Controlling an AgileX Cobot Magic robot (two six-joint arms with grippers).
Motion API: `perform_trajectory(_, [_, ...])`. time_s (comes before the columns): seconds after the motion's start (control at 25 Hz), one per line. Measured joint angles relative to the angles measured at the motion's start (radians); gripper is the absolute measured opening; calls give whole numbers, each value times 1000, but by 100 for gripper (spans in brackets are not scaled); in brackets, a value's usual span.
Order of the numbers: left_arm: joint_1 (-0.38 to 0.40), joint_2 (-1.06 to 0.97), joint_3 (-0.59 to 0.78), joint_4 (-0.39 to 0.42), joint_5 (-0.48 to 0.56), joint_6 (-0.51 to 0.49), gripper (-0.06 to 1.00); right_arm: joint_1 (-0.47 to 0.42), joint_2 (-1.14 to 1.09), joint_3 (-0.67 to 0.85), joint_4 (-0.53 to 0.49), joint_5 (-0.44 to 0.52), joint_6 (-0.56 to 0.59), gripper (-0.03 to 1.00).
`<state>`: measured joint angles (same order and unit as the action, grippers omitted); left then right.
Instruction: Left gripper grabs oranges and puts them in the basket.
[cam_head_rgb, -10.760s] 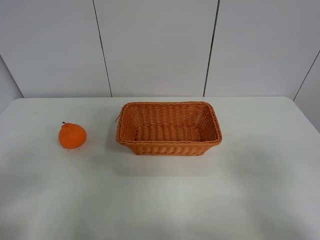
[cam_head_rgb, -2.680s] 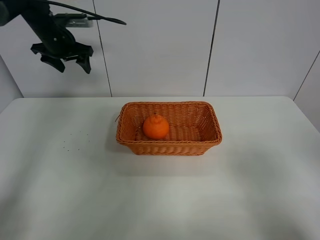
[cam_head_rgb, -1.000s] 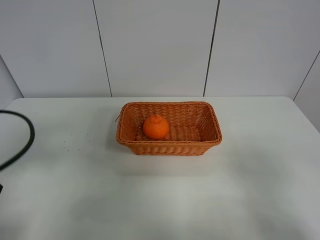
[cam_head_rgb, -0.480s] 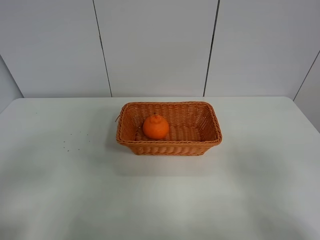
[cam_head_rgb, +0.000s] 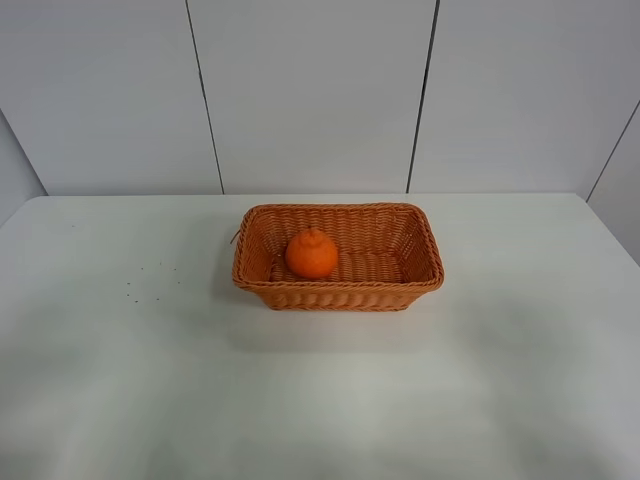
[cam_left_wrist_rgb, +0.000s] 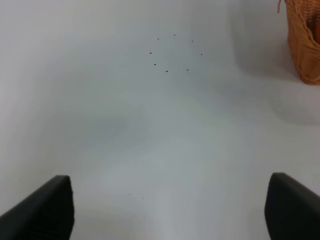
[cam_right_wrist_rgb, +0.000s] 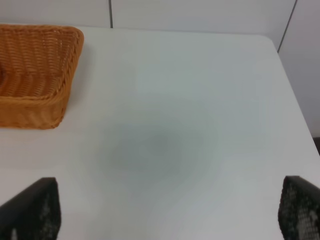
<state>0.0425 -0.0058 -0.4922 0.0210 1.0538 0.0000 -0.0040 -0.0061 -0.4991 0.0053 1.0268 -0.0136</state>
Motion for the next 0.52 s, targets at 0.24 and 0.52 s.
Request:
perform_trajectory(0.24, [0, 0, 0, 0, 0, 0, 87, 0, 0, 0, 0, 0, 0, 69])
perform_trajectory(0.52, [0, 0, 0, 0, 0, 0, 87, 0, 0, 0, 0, 0, 0, 69])
